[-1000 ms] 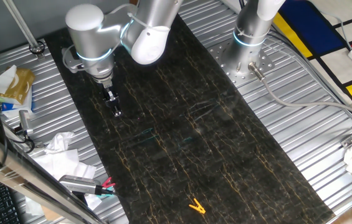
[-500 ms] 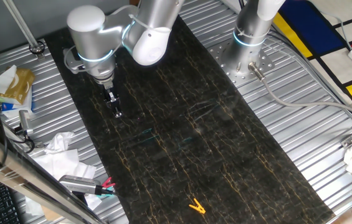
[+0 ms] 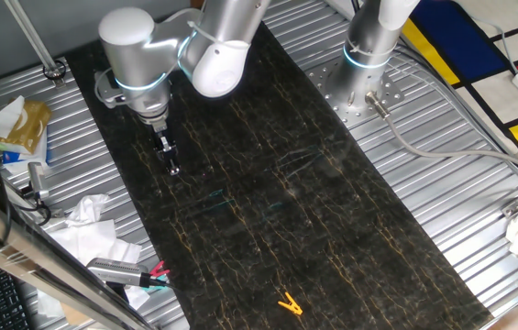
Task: Use the gripper to push the small block from left to right
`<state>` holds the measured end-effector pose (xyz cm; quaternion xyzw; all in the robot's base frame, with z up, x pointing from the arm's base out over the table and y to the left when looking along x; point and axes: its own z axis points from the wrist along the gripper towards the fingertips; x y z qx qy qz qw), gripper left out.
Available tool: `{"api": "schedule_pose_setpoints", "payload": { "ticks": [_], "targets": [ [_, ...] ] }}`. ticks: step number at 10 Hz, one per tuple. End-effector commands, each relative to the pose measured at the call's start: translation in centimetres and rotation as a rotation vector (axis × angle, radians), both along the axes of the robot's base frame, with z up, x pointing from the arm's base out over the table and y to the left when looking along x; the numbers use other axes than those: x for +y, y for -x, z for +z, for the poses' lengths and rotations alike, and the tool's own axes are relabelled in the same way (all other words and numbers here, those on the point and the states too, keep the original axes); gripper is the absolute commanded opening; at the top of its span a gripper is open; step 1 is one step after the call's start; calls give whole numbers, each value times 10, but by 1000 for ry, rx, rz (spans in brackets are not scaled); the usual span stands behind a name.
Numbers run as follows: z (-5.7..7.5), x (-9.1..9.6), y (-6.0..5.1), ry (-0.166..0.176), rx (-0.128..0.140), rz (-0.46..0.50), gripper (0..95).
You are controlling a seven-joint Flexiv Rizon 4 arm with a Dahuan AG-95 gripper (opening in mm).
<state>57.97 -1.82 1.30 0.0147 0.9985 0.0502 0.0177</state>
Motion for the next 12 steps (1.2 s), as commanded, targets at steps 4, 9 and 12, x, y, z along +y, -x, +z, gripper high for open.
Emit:
{"api": "schedule_pose_setpoints", "payload": {
  "ticks": [4, 9, 12],
  "targets": [
    [-1, 4, 3, 1, 0, -7, 950],
    [-1, 11, 4, -1, 0, -22, 950],
    [-2, 13, 4, -2, -5, -27, 950]
  ]
}}
